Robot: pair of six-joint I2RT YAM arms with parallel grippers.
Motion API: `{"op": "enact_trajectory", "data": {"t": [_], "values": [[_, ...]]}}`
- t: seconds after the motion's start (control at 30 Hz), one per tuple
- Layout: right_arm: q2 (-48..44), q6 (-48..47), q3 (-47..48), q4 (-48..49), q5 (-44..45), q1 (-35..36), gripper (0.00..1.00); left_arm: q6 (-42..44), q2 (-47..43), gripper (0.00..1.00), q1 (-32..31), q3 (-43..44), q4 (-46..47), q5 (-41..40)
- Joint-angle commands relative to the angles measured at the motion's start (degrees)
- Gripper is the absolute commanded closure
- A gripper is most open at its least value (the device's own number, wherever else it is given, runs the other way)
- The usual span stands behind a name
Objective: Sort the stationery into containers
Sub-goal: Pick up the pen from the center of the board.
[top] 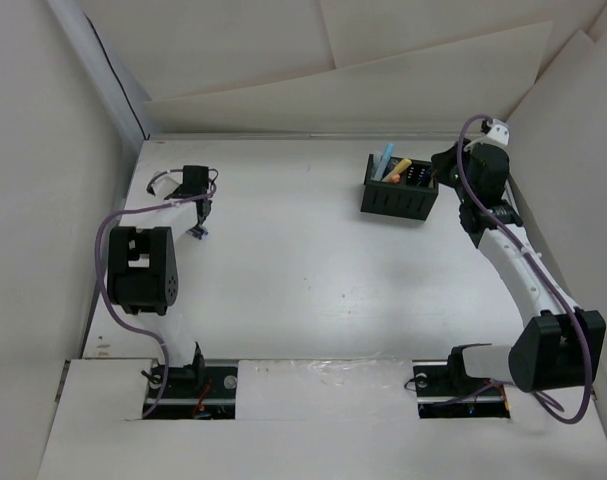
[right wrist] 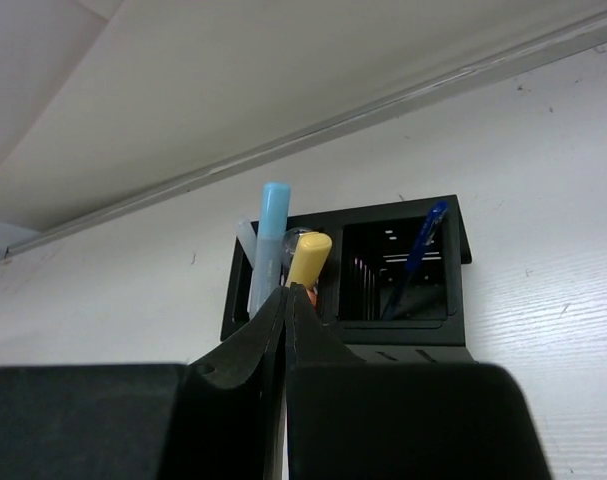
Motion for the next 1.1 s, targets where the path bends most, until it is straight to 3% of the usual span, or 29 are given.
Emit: {"op": "enact_trajectory", "data": {"t": [0.0,1.07], "values": [[-0.1,-0.9,1.8,1.2,-2.4,-0.1,0.98,1.5,1.7,1.00,0.9,4.3,-2.8,-0.6],[0.4,-0.9,1.8,1.2,-3.6,0.4,0.97,2.0,6.6,0.88,2.0,6.2,-5.5,-0.1]]}}
